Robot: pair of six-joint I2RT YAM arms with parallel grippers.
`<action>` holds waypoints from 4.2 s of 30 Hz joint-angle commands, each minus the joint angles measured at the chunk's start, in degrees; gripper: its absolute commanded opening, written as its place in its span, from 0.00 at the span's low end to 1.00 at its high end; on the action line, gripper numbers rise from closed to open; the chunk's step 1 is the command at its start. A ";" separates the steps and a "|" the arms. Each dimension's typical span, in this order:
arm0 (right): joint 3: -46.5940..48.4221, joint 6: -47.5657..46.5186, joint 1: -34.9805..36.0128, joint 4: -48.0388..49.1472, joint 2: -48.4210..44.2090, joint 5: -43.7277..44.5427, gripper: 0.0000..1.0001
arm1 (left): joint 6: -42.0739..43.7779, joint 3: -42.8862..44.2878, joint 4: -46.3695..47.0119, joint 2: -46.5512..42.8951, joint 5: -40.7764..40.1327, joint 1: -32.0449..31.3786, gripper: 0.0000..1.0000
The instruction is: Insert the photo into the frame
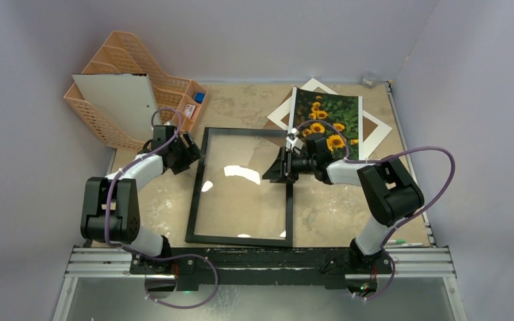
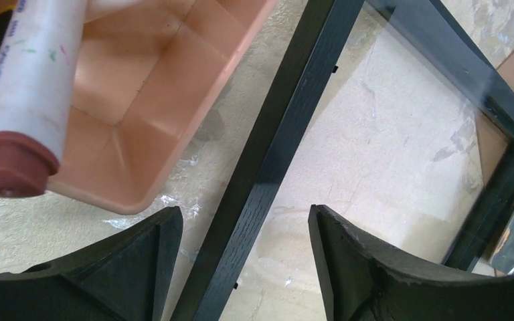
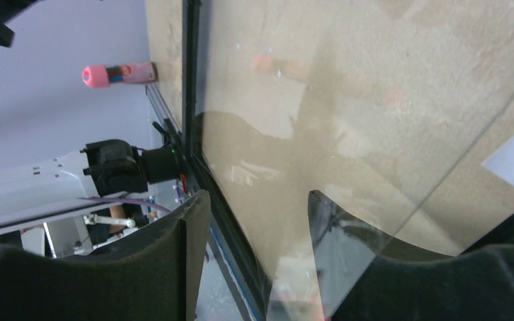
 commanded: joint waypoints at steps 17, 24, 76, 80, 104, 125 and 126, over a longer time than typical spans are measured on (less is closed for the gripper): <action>-8.61 15.51 0.12 23.25 -1.82 4.49 0.00 | -3.07 -4.98 0.09 -4.67 -2.46 -0.27 0.70; -3.80 12.88 -0.06 11.33 -0.40 0.40 0.00 | -2.97 -5.28 0.74 -3.44 -1.96 -0.27 0.67; 3.43 -1.75 -2.23 -7.95 6.16 -4.01 0.00 | -11.82 -9.28 11.51 -1.25 3.10 -0.27 0.35; 4.68 -3.26 -3.48 -9.29 6.63 -3.93 0.00 | -13.49 -9.28 13.39 -0.20 1.39 -0.44 0.21; 13.29 -12.59 -6.84 -18.75 10.66 -11.12 0.00 | -9.51 -7.13 15.90 0.23 0.54 -1.28 0.37; 10.82 -8.46 -6.67 -16.66 6.30 -15.37 0.00 | -7.98 -8.53 18.58 -3.65 3.36 -0.88 0.72; 10.28 -7.86 -6.50 -15.47 6.56 -15.74 0.00 | -8.06 -8.58 18.44 -3.66 3.07 -0.88 0.72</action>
